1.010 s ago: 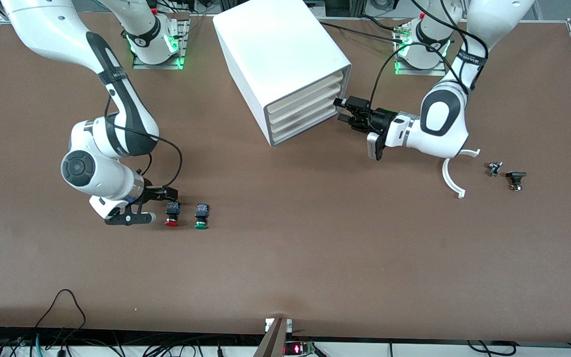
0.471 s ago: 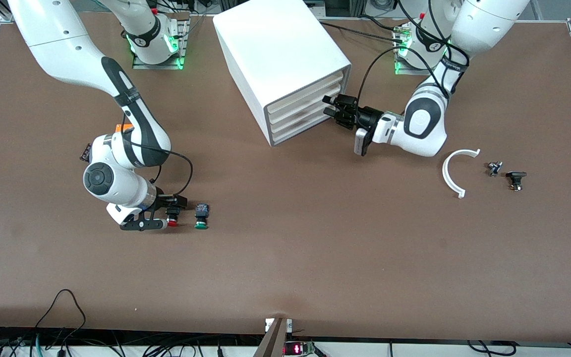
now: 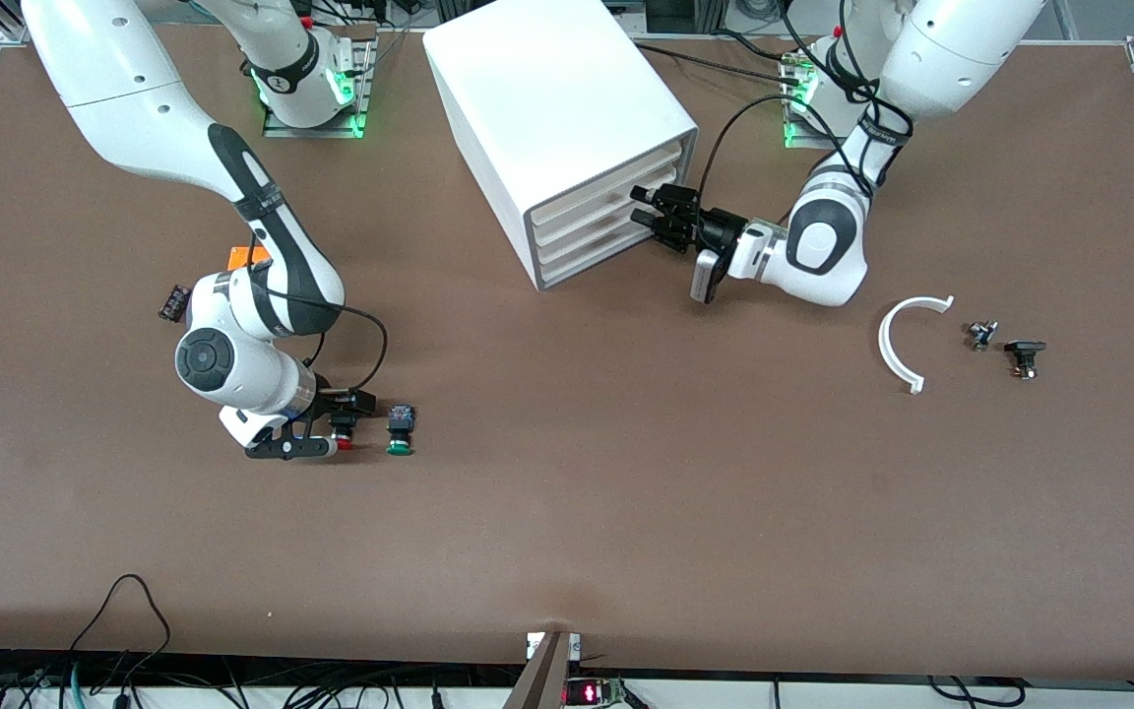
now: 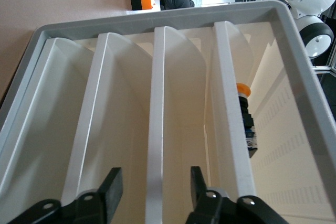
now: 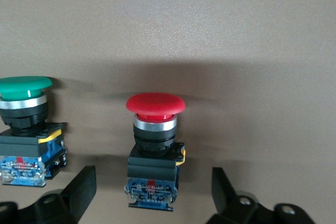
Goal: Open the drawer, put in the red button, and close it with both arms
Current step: 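Grasp the red button with the right gripper while the left gripper grips the drawer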
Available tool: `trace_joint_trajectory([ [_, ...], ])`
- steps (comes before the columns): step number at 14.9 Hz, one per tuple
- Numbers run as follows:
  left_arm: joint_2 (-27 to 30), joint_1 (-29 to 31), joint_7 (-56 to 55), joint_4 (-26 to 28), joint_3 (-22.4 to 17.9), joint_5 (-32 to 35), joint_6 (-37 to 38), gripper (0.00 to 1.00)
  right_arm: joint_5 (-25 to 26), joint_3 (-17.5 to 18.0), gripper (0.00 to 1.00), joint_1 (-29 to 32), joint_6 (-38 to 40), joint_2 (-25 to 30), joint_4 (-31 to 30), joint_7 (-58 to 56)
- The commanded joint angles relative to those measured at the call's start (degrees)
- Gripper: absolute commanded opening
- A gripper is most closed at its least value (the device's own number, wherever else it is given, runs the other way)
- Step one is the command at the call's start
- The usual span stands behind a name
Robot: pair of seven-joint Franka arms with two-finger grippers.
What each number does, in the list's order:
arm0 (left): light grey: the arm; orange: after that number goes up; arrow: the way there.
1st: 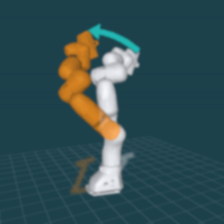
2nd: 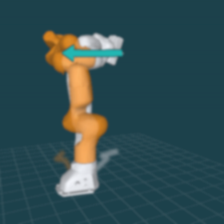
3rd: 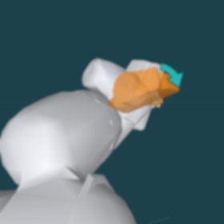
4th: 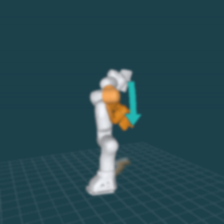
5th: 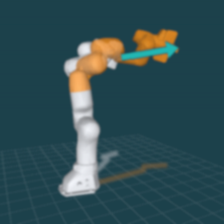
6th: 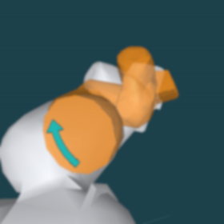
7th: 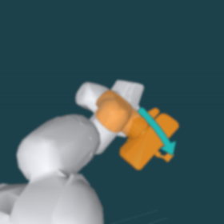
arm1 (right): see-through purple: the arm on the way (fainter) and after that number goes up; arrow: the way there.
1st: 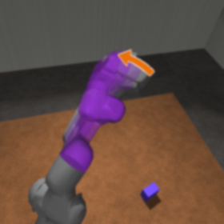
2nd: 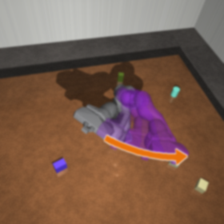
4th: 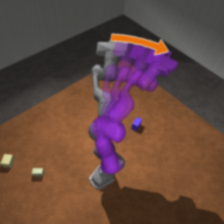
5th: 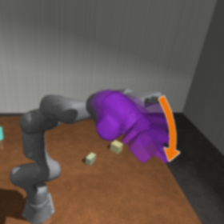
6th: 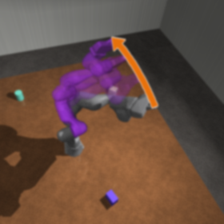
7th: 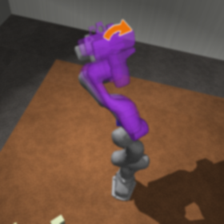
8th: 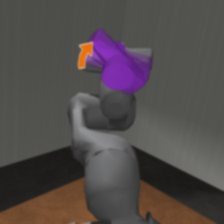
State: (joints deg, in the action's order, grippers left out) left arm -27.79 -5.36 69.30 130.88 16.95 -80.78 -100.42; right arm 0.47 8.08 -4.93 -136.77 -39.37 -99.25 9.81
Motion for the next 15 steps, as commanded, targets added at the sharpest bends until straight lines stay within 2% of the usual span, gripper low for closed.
trace_joint_trajectory([
  [1,-0.2,-0.3,2.8,1.0,1.0,-2.1,-1.4,0.32,-0.8,-0.1,0.53,-0.2,-0.1,0.1,0.3,-1.2],
  [2,-0.2,-0.3,2.8,1.0,1.0,-2.1,-1.4,0.12,-0.8,-0.1,0.44,-0.2,-0.1,0.1,0.4,-1.2],
  [3,-0.2,-0.3,2.8,1.0,1.0,-2.1,-1.4,0.00,-0.7,-0.1,0.36,-0.2,-0.1,0.1,0.4,-1.3],
  [6,-0.2,-0.2,2.2,1.0,1.0,-2.1,-1.4,0.00,-0.7,-0.1,0.14,-0.2,-0.1,0.1,0.5,-1.3],
  [9,-0.3,-0.3,2.1,1.0,1.0,-2.1,-1.4,0.00,-0.6,-0.1,0.11,-0.2,-0.1,0.2,1.2,-1.5],
  [11,-0.3,0.3,1.7,1.0,1.0,-2.1,-1.3,0.00,-1.6,0.2,0.05,-0.3,1.4,0.3,2.2,1.2],
  [12,-0.3,0.5,0.8,0.6,0.9,-2.0,-1.2,0.00,-1.9,0.3,0.00,-0.3,3.5,0.5,3.5,3.0],
  [15,-0.2,2.3,-3.5,-1.7,0.6,-1.1,-1.1,0.00,-2.0,0.4,0.00,-1.1,13.3,0.8,9.8,8.1],
])
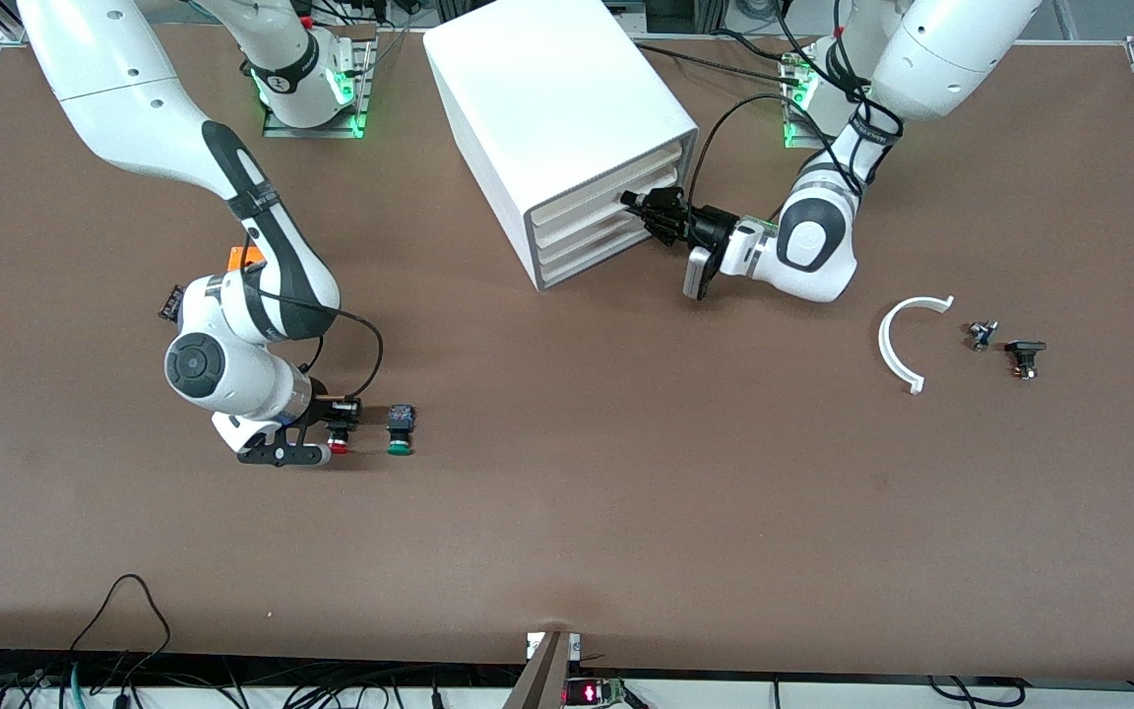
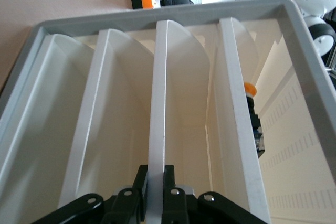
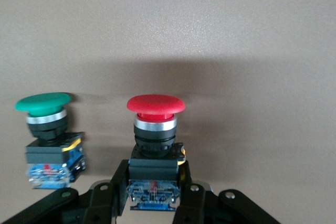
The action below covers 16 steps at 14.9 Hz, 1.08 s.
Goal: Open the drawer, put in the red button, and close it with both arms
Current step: 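Pull the drawer open with the left gripper while the right gripper lifts the button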
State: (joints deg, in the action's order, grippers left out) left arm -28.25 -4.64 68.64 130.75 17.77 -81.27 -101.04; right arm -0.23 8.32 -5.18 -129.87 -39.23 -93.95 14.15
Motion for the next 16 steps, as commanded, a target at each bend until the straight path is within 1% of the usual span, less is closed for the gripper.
trace_joint_trajectory([
  [1,0.2,1.9,-3.6,-2.3,-0.5,-0.1,-0.5,0.00,-1.3,0.1,0.00,-1.1,8.4,0.8,5.7,6.6],
  [4,-1.8,5.1,-8.2,-7.3,-1.2,6.7,-0.4,0.00,-1.3,1.8,0.00,-1.8,11.1,3.1,7.3,16.0],
  [7,-3.1,8.3,-10.8,-11.6,-1.2,11.8,-0.2,0.00,-1.2,4.6,0.00,-1.8,15.2,4.2,9.6,26.7],
  [10,-6.5,10.9,-12.1,-16.6,-1.2,16.4,0.1,0.00,-0.7,8.4,0.00,-2.8,20.2,4.2,15.3,40.2],
  [12,-7.4,11.7,-13.8,-18.9,-1.2,17.8,1.9,0.00,-0.6,8.7,0.00,-5.4,21.0,4.3,17.9,47.2],
  [15,-7.4,12.0,-16.4,-20.2,-1.2,19.0,2.2,0.00,-0.3,8.7,0.00,-10.2,21.0,5.4,19.8,58.6],
  [16,-7.4,12.0,-17.0,-20.2,-1.2,19.0,2.2,0.22,-0.2,8.6,0.00,-11.8,21.0,5.7,20.3,61.6],
])
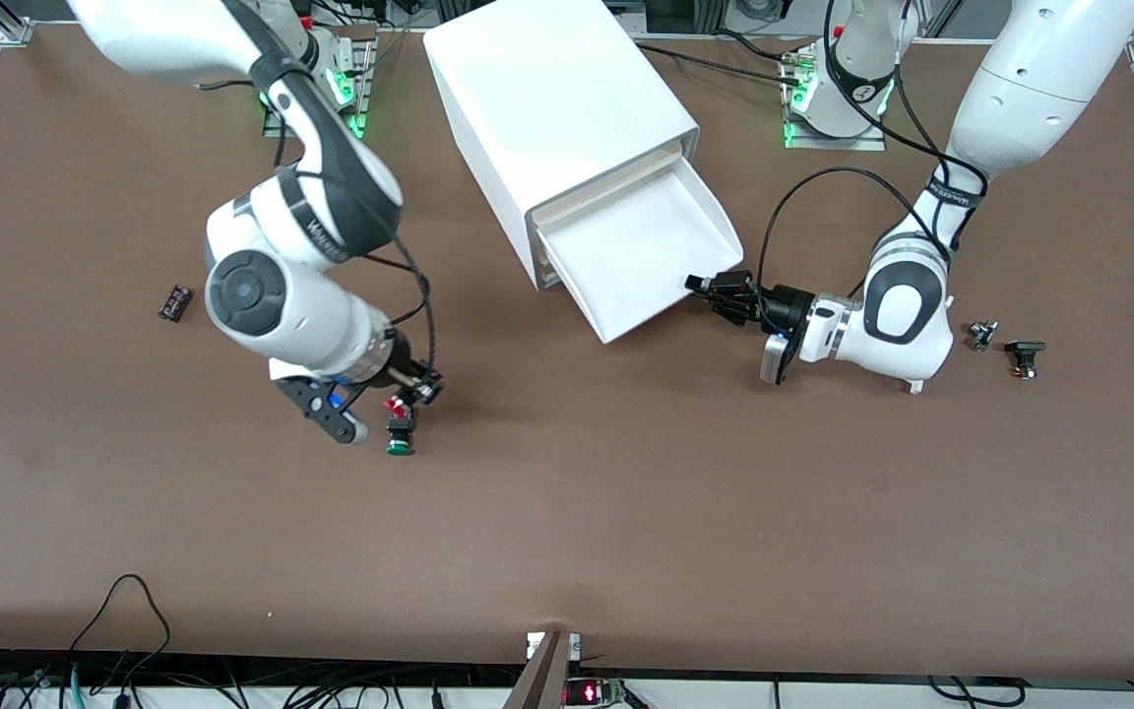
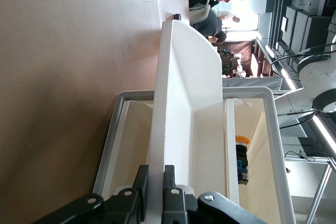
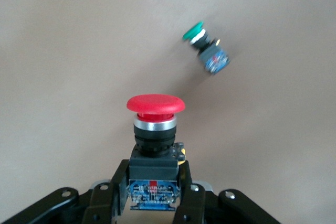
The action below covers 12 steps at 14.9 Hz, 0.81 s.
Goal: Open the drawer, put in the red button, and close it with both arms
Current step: 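Pull the drawer open with the left gripper while the right gripper lifts the button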
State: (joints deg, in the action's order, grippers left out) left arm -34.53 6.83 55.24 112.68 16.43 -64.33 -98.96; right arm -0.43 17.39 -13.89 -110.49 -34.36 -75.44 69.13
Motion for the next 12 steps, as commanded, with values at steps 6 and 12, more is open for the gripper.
trace_joint_trajectory([
  [6,1.5,1.3,-10.9,-3.5,0.1,3.5,2.7,1.00,3.5,-0.4,0.00,-12.3,1.1,1.7,5.6,23.8],
  [12,3.5,2.6,-37.4,-19.6,0.2,19.1,14.6,1.00,9.6,-0.6,0.00,-23.5,-0.9,0.7,6.3,42.1],
])
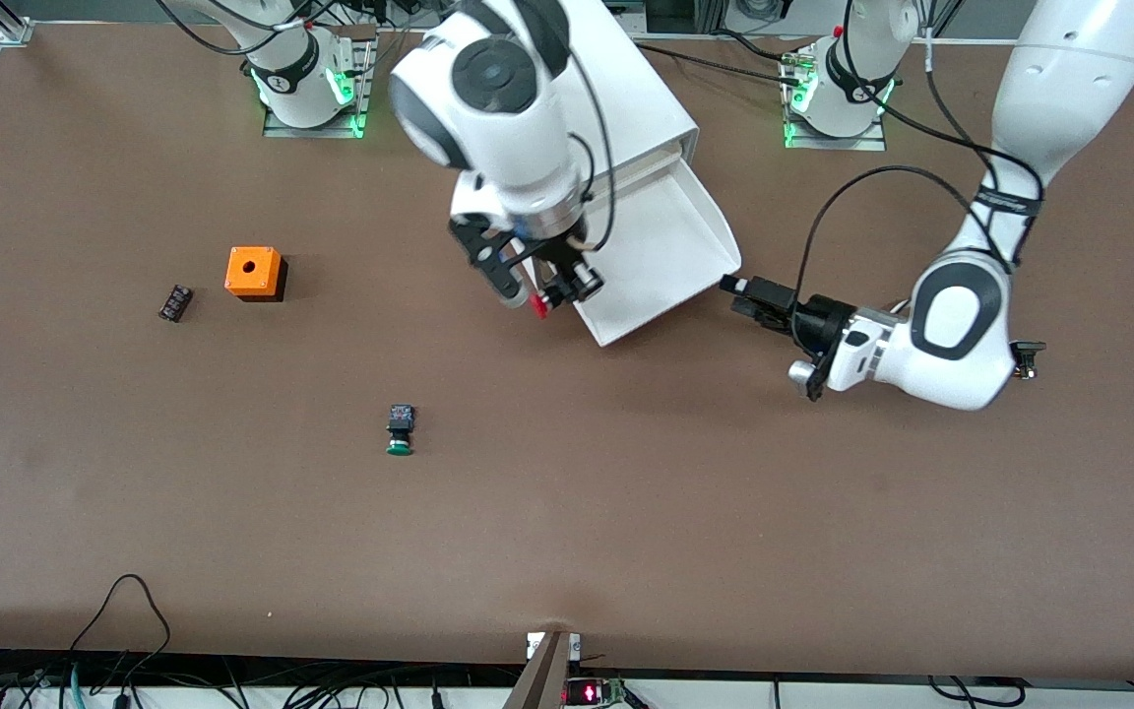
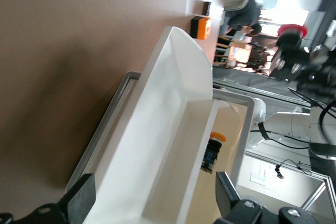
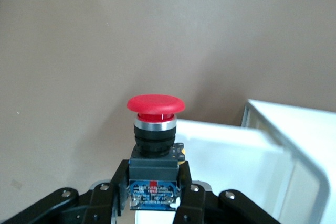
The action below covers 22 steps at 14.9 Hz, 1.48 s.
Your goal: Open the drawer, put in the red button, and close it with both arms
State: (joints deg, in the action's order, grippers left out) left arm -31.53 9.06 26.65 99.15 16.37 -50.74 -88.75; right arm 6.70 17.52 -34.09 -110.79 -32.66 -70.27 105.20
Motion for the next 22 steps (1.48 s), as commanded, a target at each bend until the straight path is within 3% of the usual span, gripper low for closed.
trace_joint_trajectory([
  [1,0.6,0.3,-13.0,-9.3,0.2,8.4,6.5,1.00,3.7,-0.7,0.00,-4.8,-1.5,-1.9,1.2,8.8],
  [5,1.0,0.2,-26.1,-18.6,0.6,18.6,12.8,1.00,5.6,-0.7,0.00,-7.7,-7.6,-6.1,1.1,15.9],
  [9,3.0,-0.8,-32.5,-22.9,1.3,32.8,13.2,1.00,5.6,-0.8,0.00,-8.8,-12.6,-9.9,1.1,18.7],
  [15,3.0,-5.5,-32.6,-28.4,1.3,54.7,13.1,1.00,5.5,-0.8,0.00,-8.8,-14.8,-12.0,1.2,19.8],
  [16,2.9,-6.9,-32.5,-28.6,1.2,58.2,11.6,1.00,5.5,-0.8,0.06,-8.9,-14.9,-12.1,1.2,19.8],
  [17,2.9,-7.5,-32.5,-28.7,1.0,59.1,7.4,1.00,5.5,-0.8,0.34,-8.8,-14.8,-12.1,1.2,19.8],
  [18,2.7,-7.4,-32.7,-28.7,0.9,59.1,3.6,1.00,5.4,-0.8,0.90,-8.8,-14.8,-12.3,1.1,19.8],
  [19,2.6,-7.0,-32.2,-28.7,0.8,59.3,2.3,1.00,5.5,-0.8,1.00,-8.9,-14.8,-12.3,1.1,19.7],
  [22,2.4,-7.0,-33.2,-28.2,0.6,59.3,2.2,1.00,5.5,-0.8,1.00,-8.8,-14.8,-12.2,1.4,19.7],
])
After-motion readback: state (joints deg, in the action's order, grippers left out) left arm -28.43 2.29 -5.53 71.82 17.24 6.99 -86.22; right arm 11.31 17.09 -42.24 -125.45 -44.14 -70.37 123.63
